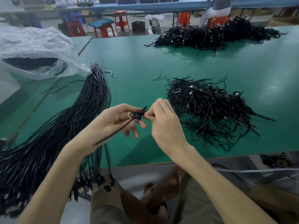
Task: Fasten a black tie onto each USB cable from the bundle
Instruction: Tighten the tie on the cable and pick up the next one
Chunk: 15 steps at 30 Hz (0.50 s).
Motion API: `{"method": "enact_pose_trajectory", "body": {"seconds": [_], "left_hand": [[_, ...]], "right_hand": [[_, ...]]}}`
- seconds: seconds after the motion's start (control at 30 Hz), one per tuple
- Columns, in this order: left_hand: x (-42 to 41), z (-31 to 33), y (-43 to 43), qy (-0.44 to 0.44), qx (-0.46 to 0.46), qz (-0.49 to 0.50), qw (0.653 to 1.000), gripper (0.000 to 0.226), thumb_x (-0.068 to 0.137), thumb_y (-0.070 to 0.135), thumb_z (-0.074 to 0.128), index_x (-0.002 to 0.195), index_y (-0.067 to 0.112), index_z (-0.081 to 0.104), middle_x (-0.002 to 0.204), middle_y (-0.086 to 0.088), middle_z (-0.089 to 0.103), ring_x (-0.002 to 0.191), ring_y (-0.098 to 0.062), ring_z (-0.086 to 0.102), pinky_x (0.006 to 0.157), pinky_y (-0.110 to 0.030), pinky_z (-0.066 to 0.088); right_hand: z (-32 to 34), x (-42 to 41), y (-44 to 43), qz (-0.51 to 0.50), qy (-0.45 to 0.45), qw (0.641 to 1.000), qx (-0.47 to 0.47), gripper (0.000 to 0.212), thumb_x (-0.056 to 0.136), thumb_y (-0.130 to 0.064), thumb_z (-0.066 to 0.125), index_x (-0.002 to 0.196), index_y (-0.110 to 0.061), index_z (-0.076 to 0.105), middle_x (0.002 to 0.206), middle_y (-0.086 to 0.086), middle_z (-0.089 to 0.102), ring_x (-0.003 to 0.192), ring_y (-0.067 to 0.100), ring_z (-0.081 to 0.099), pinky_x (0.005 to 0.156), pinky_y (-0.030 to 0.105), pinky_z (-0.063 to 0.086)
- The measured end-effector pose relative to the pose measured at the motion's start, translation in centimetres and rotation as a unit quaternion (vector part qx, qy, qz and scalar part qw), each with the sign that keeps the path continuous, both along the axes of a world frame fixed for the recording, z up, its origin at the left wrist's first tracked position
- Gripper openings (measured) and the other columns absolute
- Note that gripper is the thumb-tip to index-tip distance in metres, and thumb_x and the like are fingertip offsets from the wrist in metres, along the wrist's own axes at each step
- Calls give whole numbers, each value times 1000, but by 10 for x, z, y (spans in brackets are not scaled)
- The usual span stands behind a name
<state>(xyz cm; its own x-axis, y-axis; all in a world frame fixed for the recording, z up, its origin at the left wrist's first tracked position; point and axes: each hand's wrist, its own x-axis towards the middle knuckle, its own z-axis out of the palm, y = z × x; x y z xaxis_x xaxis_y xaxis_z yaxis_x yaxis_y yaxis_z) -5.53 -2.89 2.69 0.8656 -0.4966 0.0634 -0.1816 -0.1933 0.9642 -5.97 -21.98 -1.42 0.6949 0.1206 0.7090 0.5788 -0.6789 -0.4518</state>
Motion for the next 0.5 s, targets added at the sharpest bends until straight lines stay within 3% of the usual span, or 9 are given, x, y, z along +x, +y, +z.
{"method": "enact_pose_trajectory", "body": {"seconds": [0.07,0.13,0.2,0.27,0.3,0.37,0.43,0.5], "left_hand": [[4,-8,-9,-57,54,96,992,35,80,24,73,112,10,66,93,-12,72,76,-27,60,71,-41,49],[4,-14,-14,-128,95,145,976,30,77,26,76,105,18,67,107,-17,63,87,-19,60,79,-29,51],[2,-19,-16,-171,79,139,972,39,80,27,74,115,15,62,126,-10,56,109,-12,61,92,-19,50],[0,-23,-18,-133,15,108,985,48,86,28,71,127,10,55,135,-7,57,121,-17,63,97,-32,55],[-1,-25,-19,-124,8,98,987,44,91,27,67,129,9,53,131,-7,62,116,-22,67,94,-37,57],[-2,-26,-23,-149,64,112,980,28,100,30,55,121,11,57,101,-3,73,90,-23,73,82,-44,60],[-2,-25,-28,-152,121,135,972,16,105,34,49,104,21,58,74,2,72,67,-20,69,68,-47,57],[0,-23,-32,-120,161,143,969,18,108,35,47,97,25,56,62,5,68,54,-16,60,58,-44,54]], "right_hand": [[-1,-2,4,14,15,1000,5,21,89,11,61,84,-8,53,87,6,51,83,25,47,75,38,46],[-3,-4,6,18,25,1000,2,22,85,14,59,85,-7,53,87,7,51,83,25,46,73,38,44],[-3,-5,6,20,35,999,11,23,83,16,57,84,-7,53,87,8,51,83,26,46,72,37,42],[-3,-5,6,25,36,999,12,24,83,18,58,83,-6,52,87,10,51,82,28,47,73,37,42],[-4,-6,7,26,33,999,10,25,83,18,60,83,-5,52,86,11,51,82,29,47,73,37,42],[-7,-9,9,26,38,999,19,26,85,16,64,82,-7,51,85,9,51,83,26,47,74,35,42],[-9,-10,9,23,40,999,23,26,88,13,64,82,-8,51,85,7,51,82,24,46,74,36,43],[-10,-10,7,19,30,999,2,24,88,12,64,82,-7,52,84,9,51,81,27,48,74,39,46]]}}
